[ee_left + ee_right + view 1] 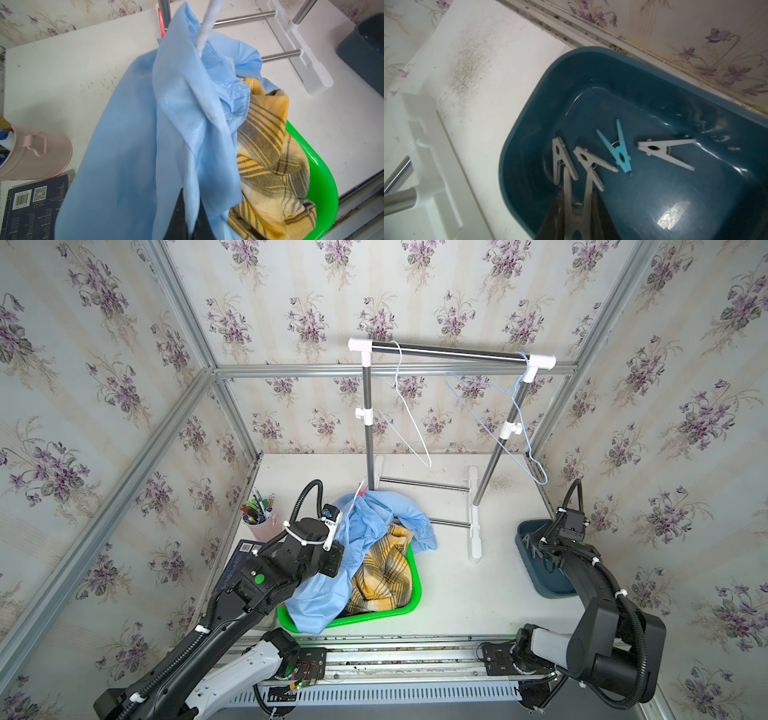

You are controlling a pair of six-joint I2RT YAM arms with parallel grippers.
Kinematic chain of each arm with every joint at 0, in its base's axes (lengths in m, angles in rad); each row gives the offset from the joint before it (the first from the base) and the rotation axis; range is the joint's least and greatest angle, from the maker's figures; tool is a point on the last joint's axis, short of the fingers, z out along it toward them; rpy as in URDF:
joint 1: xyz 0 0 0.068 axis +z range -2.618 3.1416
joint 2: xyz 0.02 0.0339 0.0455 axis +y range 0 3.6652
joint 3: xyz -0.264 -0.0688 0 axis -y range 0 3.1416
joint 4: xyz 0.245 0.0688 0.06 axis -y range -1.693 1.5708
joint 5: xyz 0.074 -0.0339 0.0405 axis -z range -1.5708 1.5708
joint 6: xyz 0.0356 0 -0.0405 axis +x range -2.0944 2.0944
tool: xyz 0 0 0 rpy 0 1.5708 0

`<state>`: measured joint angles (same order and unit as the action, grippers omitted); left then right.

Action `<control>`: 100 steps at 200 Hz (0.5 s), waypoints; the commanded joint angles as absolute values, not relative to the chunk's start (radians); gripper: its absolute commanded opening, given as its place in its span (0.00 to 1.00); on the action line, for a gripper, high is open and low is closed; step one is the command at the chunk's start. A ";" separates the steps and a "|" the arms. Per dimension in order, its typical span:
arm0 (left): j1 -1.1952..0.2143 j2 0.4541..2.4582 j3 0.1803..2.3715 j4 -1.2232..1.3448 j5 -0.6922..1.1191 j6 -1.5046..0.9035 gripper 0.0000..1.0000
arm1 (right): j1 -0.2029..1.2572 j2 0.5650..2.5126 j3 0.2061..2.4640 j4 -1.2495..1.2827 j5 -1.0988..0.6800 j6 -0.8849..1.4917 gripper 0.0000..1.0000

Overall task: Remove the clothespins securing long-sleeve shirts to the hanger
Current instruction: Place the clamp in the storage box.

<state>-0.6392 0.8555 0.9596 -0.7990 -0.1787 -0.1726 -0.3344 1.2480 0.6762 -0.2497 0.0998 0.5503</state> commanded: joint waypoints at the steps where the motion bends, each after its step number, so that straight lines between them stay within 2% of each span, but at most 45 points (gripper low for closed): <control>1: -0.638 0.861 0.943 -0.837 -0.127 -0.196 0.00 | -0.363 1.282 0.666 -0.155 0.087 0.528 0.18; 38: -0.639 0.907 0.891 -0.830 -0.060 -0.221 0.00 | -0.419 1.335 0.649 -0.105 0.093 0.515 0.19; 51: -0.645 0.931 0.877 -0.821 -0.034 -0.227 0.00 | -0.419 1.348 0.649 -0.097 0.103 0.523 0.31; 100: -0.672 1.043 0.843 -0.746 0.042 -0.318 0.00 | -0.417 1.311 0.639 -0.071 0.035 0.537 0.58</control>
